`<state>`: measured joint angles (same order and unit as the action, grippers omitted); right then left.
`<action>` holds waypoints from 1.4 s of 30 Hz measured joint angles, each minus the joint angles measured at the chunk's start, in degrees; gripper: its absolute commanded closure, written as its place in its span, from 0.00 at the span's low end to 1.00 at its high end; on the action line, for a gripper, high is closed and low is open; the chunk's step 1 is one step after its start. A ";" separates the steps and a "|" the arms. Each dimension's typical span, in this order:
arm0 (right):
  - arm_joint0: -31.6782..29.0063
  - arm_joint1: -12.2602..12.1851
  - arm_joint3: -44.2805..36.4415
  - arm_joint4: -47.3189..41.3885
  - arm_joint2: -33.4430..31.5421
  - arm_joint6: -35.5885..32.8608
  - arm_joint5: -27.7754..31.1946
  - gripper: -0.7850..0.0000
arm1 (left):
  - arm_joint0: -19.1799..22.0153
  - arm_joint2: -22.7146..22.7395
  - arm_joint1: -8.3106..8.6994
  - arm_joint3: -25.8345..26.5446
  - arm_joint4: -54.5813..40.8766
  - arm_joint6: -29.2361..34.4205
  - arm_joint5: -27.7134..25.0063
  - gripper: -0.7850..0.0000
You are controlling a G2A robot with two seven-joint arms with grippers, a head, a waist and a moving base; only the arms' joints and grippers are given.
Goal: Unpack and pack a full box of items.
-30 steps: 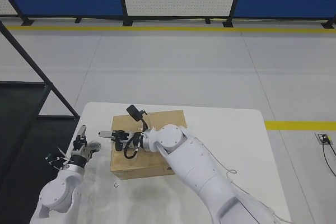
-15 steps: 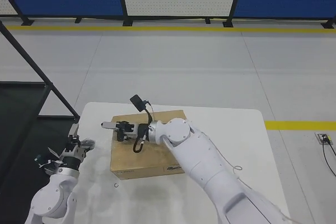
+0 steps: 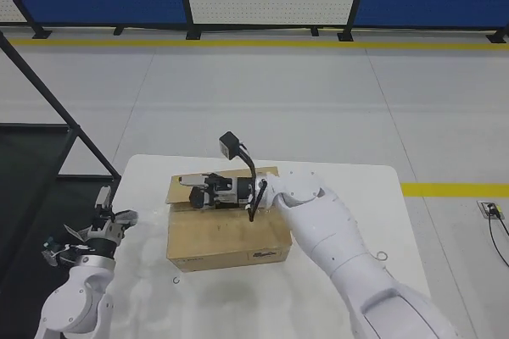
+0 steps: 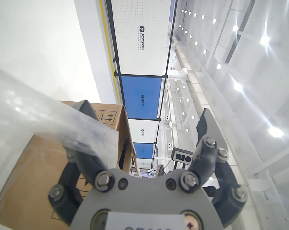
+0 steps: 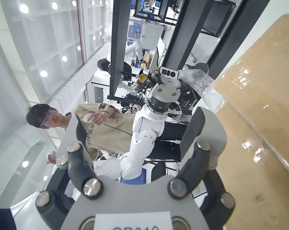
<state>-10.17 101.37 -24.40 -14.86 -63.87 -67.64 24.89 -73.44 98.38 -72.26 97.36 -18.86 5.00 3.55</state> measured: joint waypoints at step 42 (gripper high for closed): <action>-10.30 -12.34 -12.37 10.34 -10.30 2.33 -17.65 0.00 | 2.56 -3.82 -0.17 11.38 7.31 -6.04 3.59 0.00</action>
<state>-20.47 89.03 -36.77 -4.51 -74.16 -65.31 7.24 -70.88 94.56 -72.43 108.75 -11.56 -1.04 7.14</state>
